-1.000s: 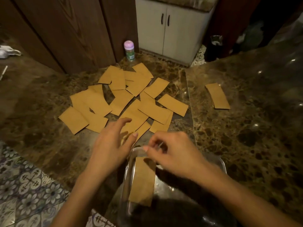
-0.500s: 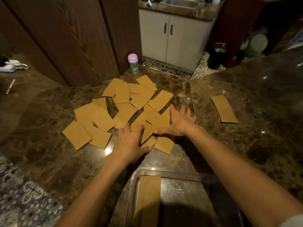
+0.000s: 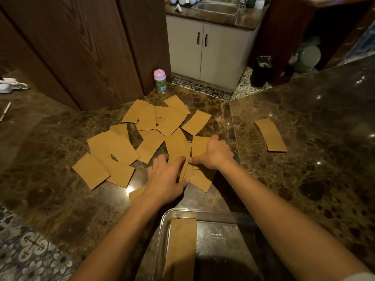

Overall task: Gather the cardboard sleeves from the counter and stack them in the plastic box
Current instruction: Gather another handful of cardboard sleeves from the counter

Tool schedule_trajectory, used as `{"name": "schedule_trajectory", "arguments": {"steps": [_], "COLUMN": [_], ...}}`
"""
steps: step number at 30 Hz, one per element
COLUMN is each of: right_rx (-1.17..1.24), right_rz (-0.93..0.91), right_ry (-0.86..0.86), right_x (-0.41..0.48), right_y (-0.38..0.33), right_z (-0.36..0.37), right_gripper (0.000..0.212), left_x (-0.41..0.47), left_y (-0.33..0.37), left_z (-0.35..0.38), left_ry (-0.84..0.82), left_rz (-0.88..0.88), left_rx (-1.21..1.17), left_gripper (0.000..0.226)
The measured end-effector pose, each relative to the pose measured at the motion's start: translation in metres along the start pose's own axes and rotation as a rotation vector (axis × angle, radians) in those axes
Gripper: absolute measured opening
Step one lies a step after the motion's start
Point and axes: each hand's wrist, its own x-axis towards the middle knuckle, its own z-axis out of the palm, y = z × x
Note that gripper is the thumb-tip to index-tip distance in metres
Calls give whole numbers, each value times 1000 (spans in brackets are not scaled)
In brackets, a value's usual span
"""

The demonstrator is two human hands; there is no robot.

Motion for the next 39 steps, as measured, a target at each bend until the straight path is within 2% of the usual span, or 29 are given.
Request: {"name": "schedule_trajectory", "arguments": {"steps": [2,6,11,16,20,26,32,35,37,39], "right_rx": [84,218,451,758,990,1059,1073,1114,1199,1303], "right_rz": [36,-29,-94,-40,11,32,-26,-51,-36,8], "right_ry": [-12,-45,-55,-180,-298,-366,-500,-467,-389,-316], "right_x": [2,2,3,3,-3,-9,-18,-22,-23,-25], "right_y": [3,10,19,38,46,47,45,44,45,45], "right_z": [-3,-4,-1,-6,-13,-16,-17,-19,-24,-31], "right_gripper": [109,52,17,16,23,25,21,19,21,23], "left_x": [0,-4,-9,-14,-16,-19,-11,-3,-1,0], "left_y": [-2,-3,-7,-16,-19,-14,0,6,6,6], "left_z": [1,5,7,7,3,4,3,-10,-22,-39], "left_ry": [-8,6,43,66,34,-29,77,78,54,-28], "left_rz": [29,108,173,240,287,338,209,201,148,44], "left_rx": [-1,4,-48,-146,-283,-250,-253,-273,-450,-779], "left_gripper": [71,65,61,60,59,77,75,70,54,33]}}
